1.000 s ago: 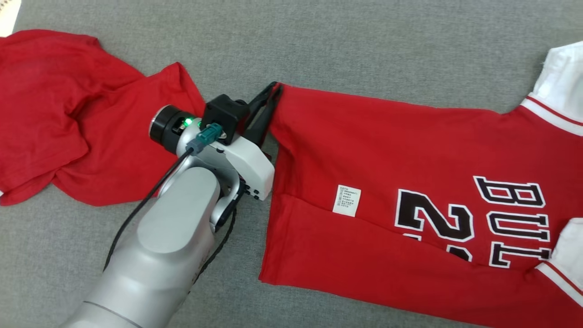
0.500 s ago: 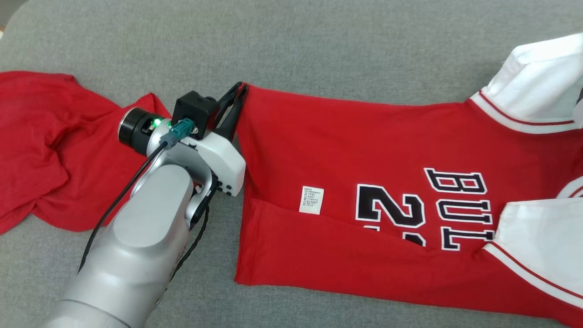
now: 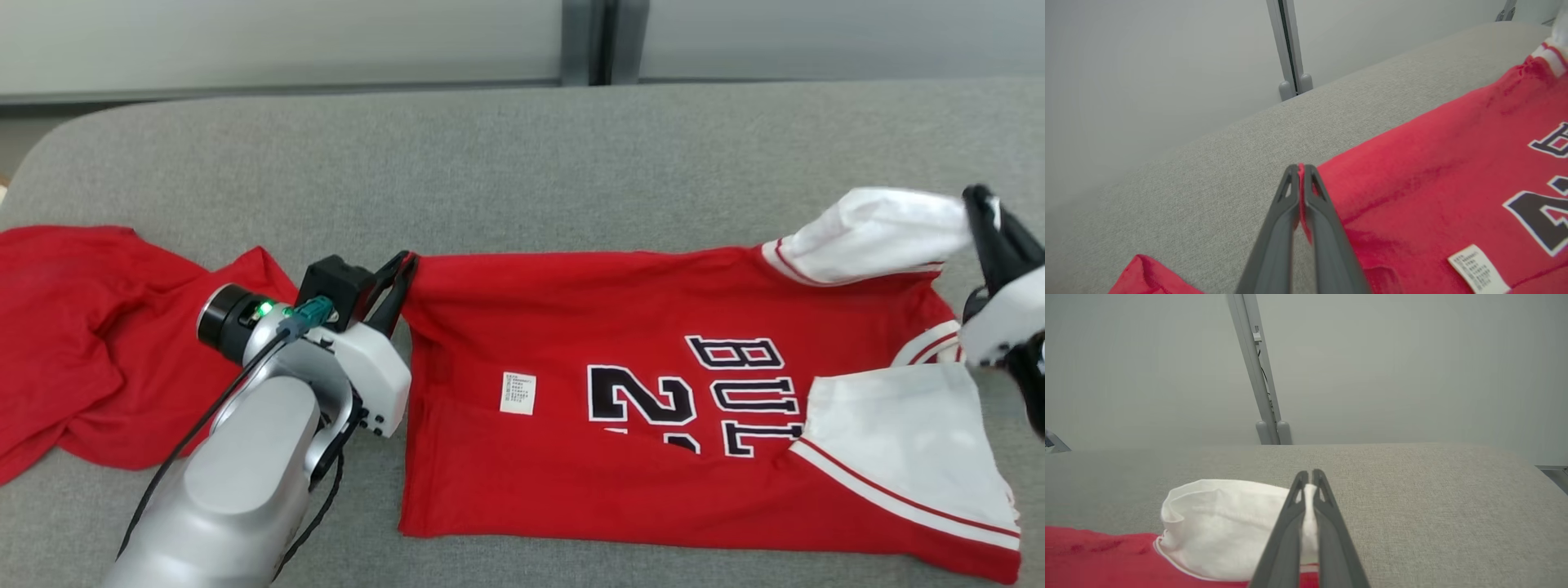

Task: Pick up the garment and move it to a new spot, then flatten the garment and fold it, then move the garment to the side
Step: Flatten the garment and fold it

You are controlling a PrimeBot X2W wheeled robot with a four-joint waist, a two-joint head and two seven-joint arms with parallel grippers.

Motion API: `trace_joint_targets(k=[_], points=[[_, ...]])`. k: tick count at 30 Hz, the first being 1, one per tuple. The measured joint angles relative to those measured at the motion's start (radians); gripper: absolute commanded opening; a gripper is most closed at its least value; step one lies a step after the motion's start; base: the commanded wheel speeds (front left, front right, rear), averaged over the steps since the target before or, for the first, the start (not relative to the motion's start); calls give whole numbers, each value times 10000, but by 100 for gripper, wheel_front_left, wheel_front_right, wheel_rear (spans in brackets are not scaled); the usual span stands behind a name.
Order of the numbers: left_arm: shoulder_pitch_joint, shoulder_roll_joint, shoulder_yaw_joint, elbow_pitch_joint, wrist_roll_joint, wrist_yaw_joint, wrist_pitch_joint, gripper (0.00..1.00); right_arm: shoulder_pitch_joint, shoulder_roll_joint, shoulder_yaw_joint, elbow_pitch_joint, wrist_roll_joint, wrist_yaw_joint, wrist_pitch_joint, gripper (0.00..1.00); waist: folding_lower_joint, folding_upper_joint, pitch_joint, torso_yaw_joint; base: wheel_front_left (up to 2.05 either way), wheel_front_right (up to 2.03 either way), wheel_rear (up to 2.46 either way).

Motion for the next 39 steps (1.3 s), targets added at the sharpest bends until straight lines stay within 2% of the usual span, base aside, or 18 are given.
trace_joint_targets(k=[6,12,19,24,33,39], points=[[796,518,-280,-796,38,-4,259,0,1697,-178,-313,-1394,355,-2,698,0,0,0,-681,-272,0,0,0],[1817,1195,-660,-2284,176,63,882,0,3366,-410,-1053,-2706,395,-8,1666,0,0,0,-1119,-468,0,0,0],[2865,2213,-865,-4228,192,268,1799,0,5070,-523,-2299,-4443,420,-10,3225,0,-1,0,-1285,-506,0,0,0],[3414,2778,-1049,-5358,192,324,2412,0,6116,-380,-3095,-5676,393,-12,4596,0,0,0,-1245,-519,0,0,0],[3904,3289,-1191,-6335,-46,370,3306,0,7270,119,-4044,-7039,54,-10,6554,0,0,0,-1155,-482,0,0,0],[3944,3267,-1331,-6293,-115,366,3427,0,7546,345,-4284,-7298,-134,-10,7181,0,0,0,-1114,-446,0,0,0]])
